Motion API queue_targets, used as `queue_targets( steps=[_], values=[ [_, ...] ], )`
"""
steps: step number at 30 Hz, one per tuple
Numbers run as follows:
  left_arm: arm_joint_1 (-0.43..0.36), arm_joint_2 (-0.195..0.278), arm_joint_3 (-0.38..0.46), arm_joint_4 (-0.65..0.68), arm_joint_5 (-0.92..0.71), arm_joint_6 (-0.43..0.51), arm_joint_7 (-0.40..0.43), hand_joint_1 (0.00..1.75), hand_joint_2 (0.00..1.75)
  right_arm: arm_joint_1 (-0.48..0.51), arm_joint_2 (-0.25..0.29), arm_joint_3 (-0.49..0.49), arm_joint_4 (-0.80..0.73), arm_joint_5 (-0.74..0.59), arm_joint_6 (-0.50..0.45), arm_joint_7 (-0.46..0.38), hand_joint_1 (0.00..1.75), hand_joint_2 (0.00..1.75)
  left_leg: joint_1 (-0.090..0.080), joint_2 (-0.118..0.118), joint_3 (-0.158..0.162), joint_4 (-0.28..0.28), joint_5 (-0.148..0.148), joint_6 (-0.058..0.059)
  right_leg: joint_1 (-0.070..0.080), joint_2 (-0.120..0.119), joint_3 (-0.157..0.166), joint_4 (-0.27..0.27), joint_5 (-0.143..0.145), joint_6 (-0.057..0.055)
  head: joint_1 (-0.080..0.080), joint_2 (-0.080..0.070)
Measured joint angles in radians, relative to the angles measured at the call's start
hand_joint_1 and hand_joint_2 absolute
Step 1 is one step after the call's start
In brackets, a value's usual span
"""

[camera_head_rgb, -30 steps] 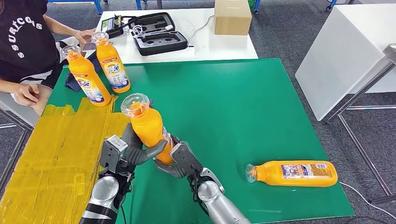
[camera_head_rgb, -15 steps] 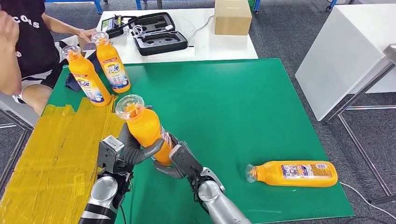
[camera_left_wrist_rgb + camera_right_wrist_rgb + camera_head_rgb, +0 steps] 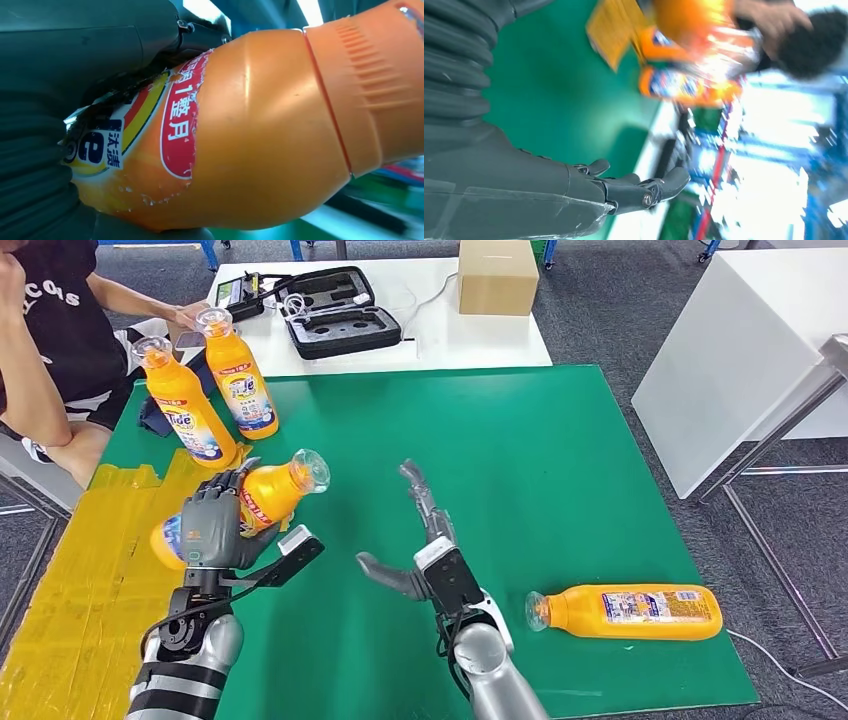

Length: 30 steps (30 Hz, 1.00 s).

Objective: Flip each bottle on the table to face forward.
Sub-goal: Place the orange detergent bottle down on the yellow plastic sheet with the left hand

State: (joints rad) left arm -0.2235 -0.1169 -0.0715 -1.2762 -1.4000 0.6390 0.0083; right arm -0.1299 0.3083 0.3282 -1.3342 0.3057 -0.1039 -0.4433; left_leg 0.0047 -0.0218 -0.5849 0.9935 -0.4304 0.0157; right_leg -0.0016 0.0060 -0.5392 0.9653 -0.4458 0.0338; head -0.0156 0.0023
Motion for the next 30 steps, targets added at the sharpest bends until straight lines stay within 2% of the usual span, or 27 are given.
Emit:
queue_targets(
  steps=[3, 7, 10, 11, 14, 15, 23, 27, 30],
  values=[
    [-0.018, 0.052, 0.006, 0.068, -0.142, 0.018, 0.152, 1.75, 1.75, 0.02, -0.013, -0.018, -0.077, 0.002, -0.03, -0.003, 0.0, 1.75, 0.0, 0.0, 0.0, 0.0, 0.0, 0.0, 0.0, 0.0, 0.0, 0.0, 0.0, 0.0, 0.0, 0.0],
    [-0.055, 0.149, -0.065, 0.175, -0.153, 0.005, 0.332, 1.75, 1.75, 0.044, -0.03, -0.038, -0.157, -0.003, -0.057, -0.013, 0.0, 1.75, 0.0, 0.0, 0.0, 0.0, 0.0, 0.0, 0.0, 0.0, -0.001, 0.0, 0.0, 0.0, 0.0, 0.0],
    [-0.088, 0.194, -0.117, 0.279, -0.152, 0.003, 0.349, 1.75, 1.75, 0.057, -0.042, -0.049, -0.205, -0.007, -0.072, -0.022, 0.0, 1.75, 0.0, 0.0, 0.0, 0.0, 0.0, 0.0, 0.0, 0.0, 0.0, 0.0, 0.0, 0.0, 0.0, 0.0],
    [-0.096, 0.201, -0.123, 0.313, -0.151, 0.004, 0.328, 1.61, 1.75, 0.06, -0.046, -0.051, -0.219, -0.008, -0.075, -0.023, 0.0, 1.75, 0.0, 0.0, 0.0, 0.0, 0.0, 0.0, 0.0, 0.0, 0.0, 0.0, 0.0, 0.0, 0.0, 0.0],
    [-0.114, 0.209, -0.122, 0.407, -0.15, 0.004, 0.279, 0.3, 1.75, 0.068, -0.057, -0.054, -0.249, -0.009, -0.08, -0.024, 0.0, 1.75, 0.0, 0.001, 0.0, 0.0, 0.0, 0.0, 0.0, 0.0, 0.0, 0.0, 0.0, 0.0, 0.0, 0.0],
    [-0.121, 0.21, -0.119, 0.437, -0.151, 0.005, 0.266, 0.0, 1.75, 0.069, -0.06, -0.055, -0.255, -0.009, -0.081, -0.024, 0.0, 1.75, 0.0, 0.001, 0.0, 0.0, 0.0, 0.0, 0.0, 0.0, 0.0, 0.0, 0.0, 0.0, 0.0, 0.0],
    [-0.168, 0.183, -0.028, 0.587, -0.12, 0.043, 0.117, 0.0, 1.75, 0.07, -0.079, -0.054, -0.265, -0.002, -0.088, -0.022, 0.0, 1.75, 0.0, -0.001, 0.001, 0.0, 0.0, 0.0, 0.0, 0.0, 0.001, 0.0, 0.0, 0.0, 0.0, 0.0],
    [-0.172, 0.159, 0.025, 0.601, -0.07, 0.062, 0.067, 0.0, 1.75, 0.07, -0.086, -0.054, -0.265, 0.014, -0.091, -0.018, 0.0, 1.75, 0.0, -0.001, 0.002, 0.0, 0.0, 0.0, 0.0, 0.0, 0.003, 0.0, 0.0, 0.0, 0.0, 0.0],
    [-0.156, 0.137, 0.075, 0.576, 0.002, 0.065, -0.009, 0.0, 1.75, 0.071, -0.09, -0.052, -0.265, 0.038, -0.096, -0.017, 0.0, 1.75, 0.0, -0.001, 0.002, 0.0, 0.0, 0.0, 0.0, 0.0, 0.002, 0.0, 0.0, 0.0, 0.0, 0.0]
  ],
)
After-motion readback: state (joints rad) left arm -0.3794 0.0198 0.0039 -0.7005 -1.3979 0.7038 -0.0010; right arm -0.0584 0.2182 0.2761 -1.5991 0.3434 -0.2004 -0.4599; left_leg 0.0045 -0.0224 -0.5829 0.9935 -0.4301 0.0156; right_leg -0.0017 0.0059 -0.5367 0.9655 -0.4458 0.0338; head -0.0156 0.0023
